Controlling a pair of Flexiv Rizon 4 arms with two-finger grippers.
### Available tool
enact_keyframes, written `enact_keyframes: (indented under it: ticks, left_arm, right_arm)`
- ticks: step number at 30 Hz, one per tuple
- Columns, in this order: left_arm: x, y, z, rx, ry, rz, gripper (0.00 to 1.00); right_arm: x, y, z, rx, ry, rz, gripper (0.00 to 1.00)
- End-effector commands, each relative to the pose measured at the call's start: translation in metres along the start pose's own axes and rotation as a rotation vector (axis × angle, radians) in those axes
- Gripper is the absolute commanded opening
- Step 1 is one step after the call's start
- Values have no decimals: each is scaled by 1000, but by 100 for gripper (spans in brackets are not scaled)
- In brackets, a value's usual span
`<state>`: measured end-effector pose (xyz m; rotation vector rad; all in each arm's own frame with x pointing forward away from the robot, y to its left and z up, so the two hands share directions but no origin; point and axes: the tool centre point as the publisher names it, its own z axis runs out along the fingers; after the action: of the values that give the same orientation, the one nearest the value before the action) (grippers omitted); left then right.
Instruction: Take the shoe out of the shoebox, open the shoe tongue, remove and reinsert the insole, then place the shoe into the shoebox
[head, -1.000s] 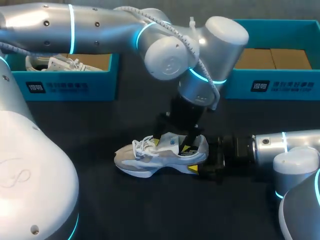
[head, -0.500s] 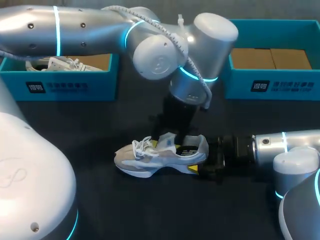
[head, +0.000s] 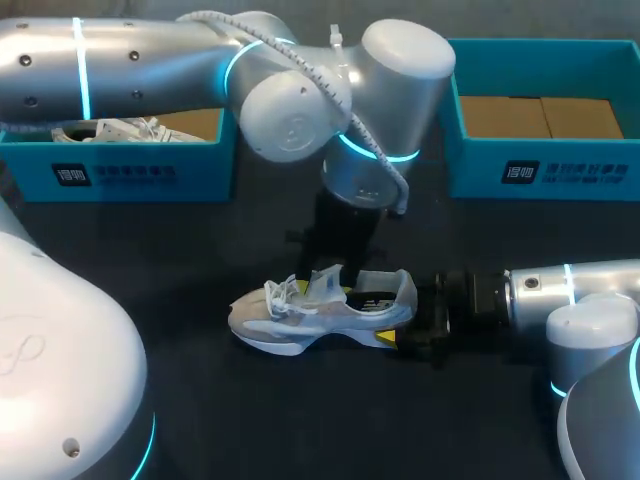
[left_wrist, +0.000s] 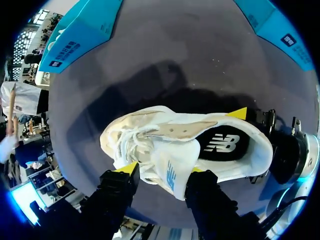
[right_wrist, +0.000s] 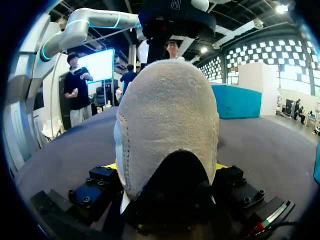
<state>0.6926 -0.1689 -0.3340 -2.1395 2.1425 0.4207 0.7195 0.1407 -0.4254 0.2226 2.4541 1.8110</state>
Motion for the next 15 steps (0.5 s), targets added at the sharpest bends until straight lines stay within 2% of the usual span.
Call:
enact_keyframes:
  ticks: [1, 9, 12, 15]
  left_arm:
    - [-13, 2, 0, 11, 57, -7, 38]
    - [-18, -2, -1, 24, 84, -19, 31]
    - [-25, -3, -4, 44, 156, -34, 0]
    - [-31, -5, -4, 51, 248, -41, 0]
  right_arm:
    - [-1, 1, 2, 6, 1, 1, 0]
    - [-1, 1, 2, 6, 1, 1, 0]
    - [-1, 1, 2, 6, 1, 1, 0]
    - [-1, 1, 2, 6, 1, 1, 0]
